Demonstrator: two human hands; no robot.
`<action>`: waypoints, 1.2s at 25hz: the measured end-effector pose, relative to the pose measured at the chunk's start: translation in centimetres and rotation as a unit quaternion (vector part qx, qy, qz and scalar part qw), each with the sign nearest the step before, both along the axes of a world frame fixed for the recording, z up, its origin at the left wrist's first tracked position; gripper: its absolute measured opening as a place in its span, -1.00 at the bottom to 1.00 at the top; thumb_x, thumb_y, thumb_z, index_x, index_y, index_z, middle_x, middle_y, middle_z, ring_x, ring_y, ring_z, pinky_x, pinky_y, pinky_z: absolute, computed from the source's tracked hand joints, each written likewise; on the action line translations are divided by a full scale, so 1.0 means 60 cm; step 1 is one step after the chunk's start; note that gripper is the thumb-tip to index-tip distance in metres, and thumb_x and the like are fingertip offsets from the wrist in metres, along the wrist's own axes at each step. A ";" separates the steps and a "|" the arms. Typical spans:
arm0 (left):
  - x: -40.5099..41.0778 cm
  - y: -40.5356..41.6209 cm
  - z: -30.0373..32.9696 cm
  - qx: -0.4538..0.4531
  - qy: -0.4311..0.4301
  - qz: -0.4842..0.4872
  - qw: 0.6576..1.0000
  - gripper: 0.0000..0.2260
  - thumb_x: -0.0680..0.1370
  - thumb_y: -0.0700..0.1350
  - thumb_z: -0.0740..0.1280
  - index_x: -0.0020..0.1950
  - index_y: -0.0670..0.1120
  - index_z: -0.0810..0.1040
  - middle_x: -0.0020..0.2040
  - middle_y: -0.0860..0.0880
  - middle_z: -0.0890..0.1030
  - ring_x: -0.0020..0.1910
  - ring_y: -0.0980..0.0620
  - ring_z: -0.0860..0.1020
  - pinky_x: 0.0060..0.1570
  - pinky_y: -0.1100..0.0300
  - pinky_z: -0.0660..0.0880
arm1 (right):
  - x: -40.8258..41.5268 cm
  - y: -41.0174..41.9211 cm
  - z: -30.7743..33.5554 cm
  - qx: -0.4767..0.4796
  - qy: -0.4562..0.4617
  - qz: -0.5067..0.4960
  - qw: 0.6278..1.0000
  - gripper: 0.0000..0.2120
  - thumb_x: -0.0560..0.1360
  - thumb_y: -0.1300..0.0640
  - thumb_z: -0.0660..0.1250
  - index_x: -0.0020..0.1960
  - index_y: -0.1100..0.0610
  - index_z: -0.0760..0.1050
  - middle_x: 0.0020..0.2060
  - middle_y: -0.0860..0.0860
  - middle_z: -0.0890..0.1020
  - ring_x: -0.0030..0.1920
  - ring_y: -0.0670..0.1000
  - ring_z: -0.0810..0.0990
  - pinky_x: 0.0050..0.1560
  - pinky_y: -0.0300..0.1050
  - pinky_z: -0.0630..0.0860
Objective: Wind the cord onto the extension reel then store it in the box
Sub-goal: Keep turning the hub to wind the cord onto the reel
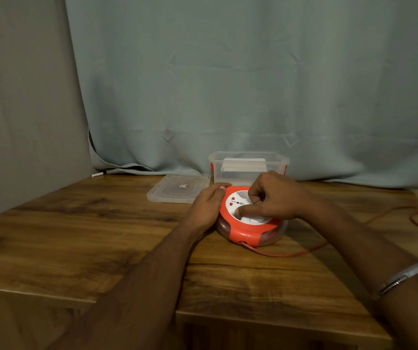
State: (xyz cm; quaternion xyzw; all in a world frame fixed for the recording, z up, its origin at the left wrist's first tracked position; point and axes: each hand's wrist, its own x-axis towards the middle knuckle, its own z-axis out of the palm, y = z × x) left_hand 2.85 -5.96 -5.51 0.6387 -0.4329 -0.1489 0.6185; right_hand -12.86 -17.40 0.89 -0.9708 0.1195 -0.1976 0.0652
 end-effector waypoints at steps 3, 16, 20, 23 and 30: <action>0.001 -0.001 0.000 0.000 0.005 0.001 1.000 -0.68 0.72 -0.02 0.12 0.36 -0.07 0.55 0.15 -0.12 0.70 0.09 -0.09 0.69 0.18 -0.09 0.62 | -0.008 -0.008 0.011 0.046 -0.032 0.050 0.997 -0.74 0.36 0.07 0.56 -0.36 0.03 0.50 -0.44 -0.13 0.58 -0.43 -0.14 0.49 -0.32 -0.04 0.47; -0.003 0.002 0.003 0.018 0.005 -0.010 1.000 -0.68 0.73 0.00 0.09 0.39 -0.03 0.51 0.16 -0.07 0.67 0.06 -0.03 0.68 0.05 0.08 0.66 | -0.030 -0.043 0.021 0.160 0.052 0.078 0.983 -0.31 0.32 0.36 0.57 0.28 -0.07 0.35 0.17 -0.09 0.69 -0.43 -0.19 0.52 -0.37 -0.30 0.47; -0.004 0.004 0.005 0.011 0.016 -0.010 1.000 -0.67 0.73 -0.01 0.09 0.41 -0.05 0.51 0.17 -0.11 0.67 0.06 -0.06 0.69 0.05 0.06 0.67 | -0.035 -0.033 0.022 0.131 0.047 0.057 0.989 -0.28 0.30 0.18 0.66 0.26 -0.15 0.32 0.08 -0.09 0.66 -0.21 -0.18 0.62 -0.27 -0.22 0.53; -0.004 0.003 0.004 0.008 0.009 -0.005 1.000 -0.67 0.73 -0.01 0.09 0.40 -0.05 0.52 0.20 -0.12 0.66 0.09 -0.07 0.68 0.12 0.00 0.65 | -0.031 -0.024 0.021 0.105 0.040 0.053 0.992 -0.32 0.28 0.11 0.68 0.20 -0.15 0.34 0.01 -0.09 0.66 0.01 -0.05 0.61 -0.16 -0.15 0.53; -0.003 0.002 0.003 0.007 0.017 0.005 1.000 -0.67 0.72 -0.04 0.13 0.39 -0.10 0.52 0.17 -0.13 0.68 0.07 -0.07 0.68 0.12 0.01 0.64 | -0.021 -0.003 0.017 0.001 0.036 0.025 0.999 -0.62 0.23 -0.15 0.59 -0.14 0.00 0.50 -0.22 -0.06 0.65 -0.16 -0.01 0.61 -0.15 0.14 0.59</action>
